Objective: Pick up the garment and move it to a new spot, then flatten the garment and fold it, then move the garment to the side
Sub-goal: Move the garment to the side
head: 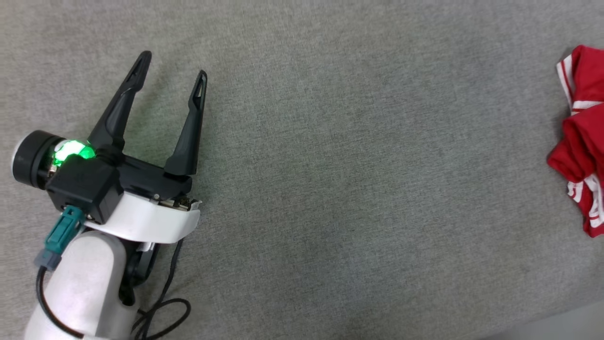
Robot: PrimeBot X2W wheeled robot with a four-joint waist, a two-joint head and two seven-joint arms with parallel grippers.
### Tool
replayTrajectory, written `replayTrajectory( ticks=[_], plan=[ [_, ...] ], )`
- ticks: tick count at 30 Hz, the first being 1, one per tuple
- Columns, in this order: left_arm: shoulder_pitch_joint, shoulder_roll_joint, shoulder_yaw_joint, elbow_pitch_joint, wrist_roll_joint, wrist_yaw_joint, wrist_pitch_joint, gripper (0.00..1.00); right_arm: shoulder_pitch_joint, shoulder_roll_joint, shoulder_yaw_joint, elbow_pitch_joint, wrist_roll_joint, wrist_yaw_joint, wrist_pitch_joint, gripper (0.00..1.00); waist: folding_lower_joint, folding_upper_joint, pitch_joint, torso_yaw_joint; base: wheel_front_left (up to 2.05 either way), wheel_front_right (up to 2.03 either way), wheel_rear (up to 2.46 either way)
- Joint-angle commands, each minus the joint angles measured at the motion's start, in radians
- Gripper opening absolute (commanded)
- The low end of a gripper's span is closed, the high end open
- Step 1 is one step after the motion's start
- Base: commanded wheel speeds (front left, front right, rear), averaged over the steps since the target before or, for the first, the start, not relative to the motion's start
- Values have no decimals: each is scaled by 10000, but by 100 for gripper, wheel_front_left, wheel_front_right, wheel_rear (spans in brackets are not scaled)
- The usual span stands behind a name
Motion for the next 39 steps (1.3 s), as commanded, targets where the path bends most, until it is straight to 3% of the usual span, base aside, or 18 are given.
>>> replayTrajectory(
  ticks=[1,9,19,32,39],
  plan=[
    [-62,-65,-16,96,-19,31,-83,100,-126,55,-120,4,-253,-11,-233,100,-2,0,-258,8,0,0,0],
    [832,-464,-47,785,-283,334,-434,100,494,383,-136,-651,-1250,-11,-1682,100,-2,0,-1716,63,0,0,0],
    [2308,-917,-17,1529,-689,756,-621,100,2229,1034,782,-1396,-499,-11,-3099,100,-2,0,-3625,486,0,0,0],
    [3467,-1005,314,2075,-973,1295,-687,100,3983,2546,2362,-3218,232,-11,-3242,100,-2,0,-5201,1634,0,0,0],
    [3969,-910,573,2270,-1035,1525,-711,100,4750,3003,3324,-4026,510,-11,-3252,100,-2,0,-5760,2136,0,0,0]
  ],
)
